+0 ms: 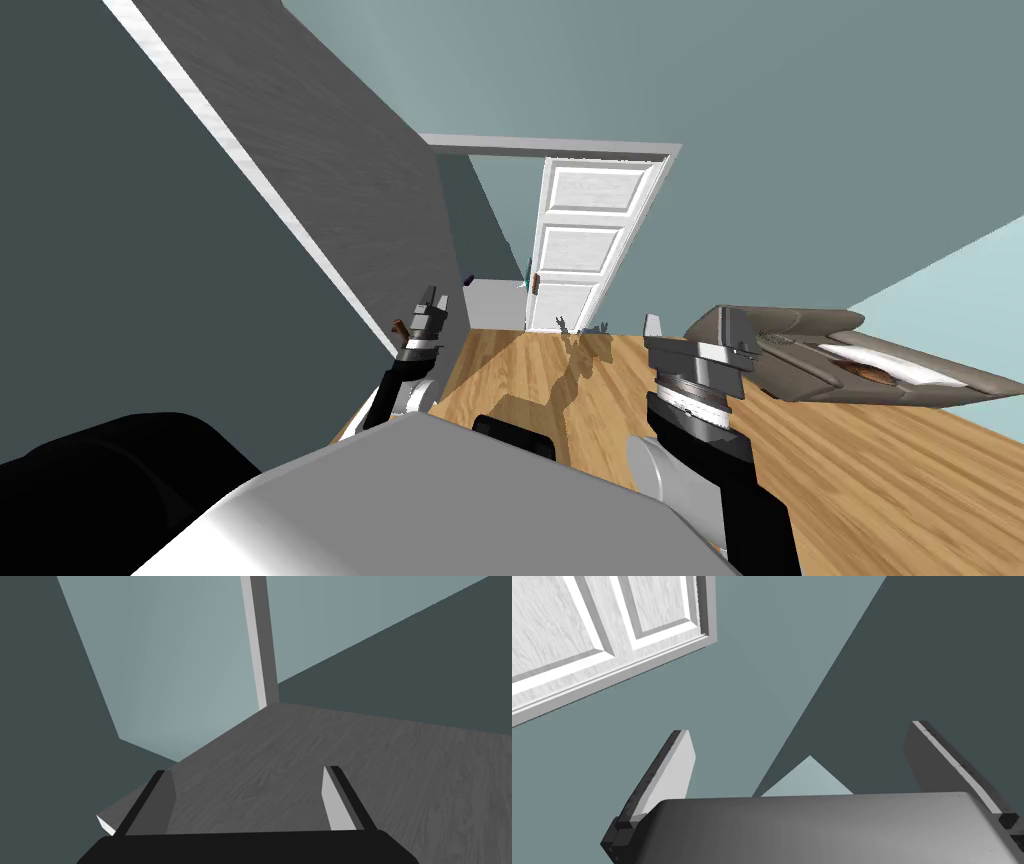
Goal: Pull the door open
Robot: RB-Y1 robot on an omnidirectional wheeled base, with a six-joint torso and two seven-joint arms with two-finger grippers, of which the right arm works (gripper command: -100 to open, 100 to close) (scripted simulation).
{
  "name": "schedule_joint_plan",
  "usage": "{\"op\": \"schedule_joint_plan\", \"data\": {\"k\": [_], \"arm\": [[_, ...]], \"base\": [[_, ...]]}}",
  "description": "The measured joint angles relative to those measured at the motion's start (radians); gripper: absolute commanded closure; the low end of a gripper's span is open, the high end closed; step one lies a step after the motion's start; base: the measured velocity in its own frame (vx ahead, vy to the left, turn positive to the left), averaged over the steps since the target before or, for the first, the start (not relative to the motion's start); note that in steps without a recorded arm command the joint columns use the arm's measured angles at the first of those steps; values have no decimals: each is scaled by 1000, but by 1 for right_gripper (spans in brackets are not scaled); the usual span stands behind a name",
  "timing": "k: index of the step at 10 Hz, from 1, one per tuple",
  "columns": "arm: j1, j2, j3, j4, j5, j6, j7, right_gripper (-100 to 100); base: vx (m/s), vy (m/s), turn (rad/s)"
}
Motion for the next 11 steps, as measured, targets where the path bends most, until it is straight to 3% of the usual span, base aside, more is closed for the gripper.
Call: {"op": "schedule_joint_plan", "data": {"k": [1, 5, 11], "arm": [[-10, -5, -2, 22, -9, -2, -12, -100], [1, -29, 3, 87, -53, -33, -86, -100], [-9, -57, 6, 204, -111, -82, -183, -100]], "base": [[106, 7, 111], [110, 7, 135], [85, 2, 125]]}}
